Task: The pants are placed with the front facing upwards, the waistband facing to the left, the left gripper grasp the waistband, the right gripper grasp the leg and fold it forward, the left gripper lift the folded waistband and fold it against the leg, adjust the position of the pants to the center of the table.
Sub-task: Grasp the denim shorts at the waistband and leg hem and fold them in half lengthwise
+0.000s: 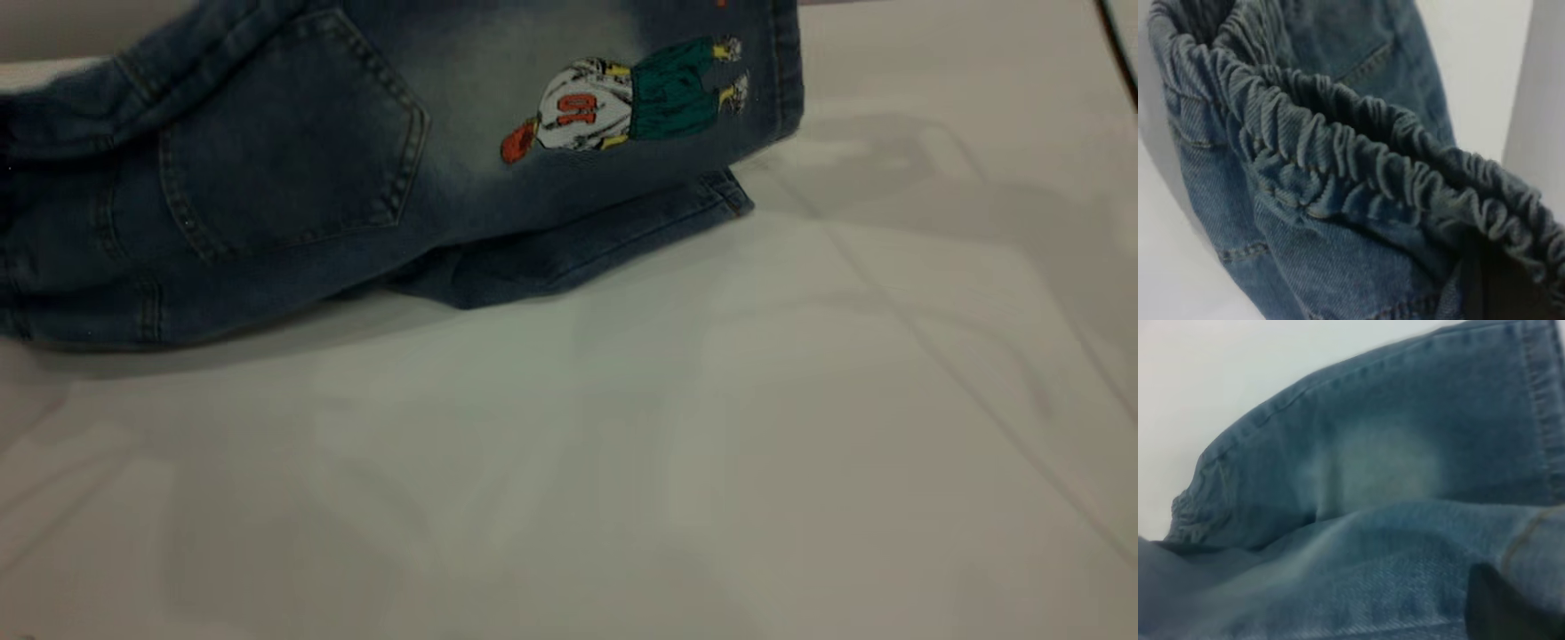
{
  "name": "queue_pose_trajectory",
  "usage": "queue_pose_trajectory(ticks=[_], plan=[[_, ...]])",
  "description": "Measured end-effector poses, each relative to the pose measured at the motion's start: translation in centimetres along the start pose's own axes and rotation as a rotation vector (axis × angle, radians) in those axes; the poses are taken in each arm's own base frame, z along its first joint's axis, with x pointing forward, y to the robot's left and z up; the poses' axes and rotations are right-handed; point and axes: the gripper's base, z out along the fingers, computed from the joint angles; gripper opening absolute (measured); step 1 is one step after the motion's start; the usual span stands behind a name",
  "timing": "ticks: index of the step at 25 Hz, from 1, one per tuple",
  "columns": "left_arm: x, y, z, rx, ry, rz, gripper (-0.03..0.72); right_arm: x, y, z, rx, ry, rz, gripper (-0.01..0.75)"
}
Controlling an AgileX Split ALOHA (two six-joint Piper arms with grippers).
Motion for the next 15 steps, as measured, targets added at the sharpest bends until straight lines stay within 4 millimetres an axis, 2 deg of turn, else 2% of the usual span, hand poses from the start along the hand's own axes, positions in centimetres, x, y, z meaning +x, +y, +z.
queue_pose_trajectory(ticks=[9,15], plan=[[-1.1,0.2,0.1,-0.051,-0.096,0.011,0.111,-1.3,-0.9,4.6,-0.033,0.083,0.027,0.020],[-2.0,-0.6,0.0,-0.059,-0.170,0.027,0.111,-2.0,-1.7,5.8,-0.016,0.082,0.024,0.020]])
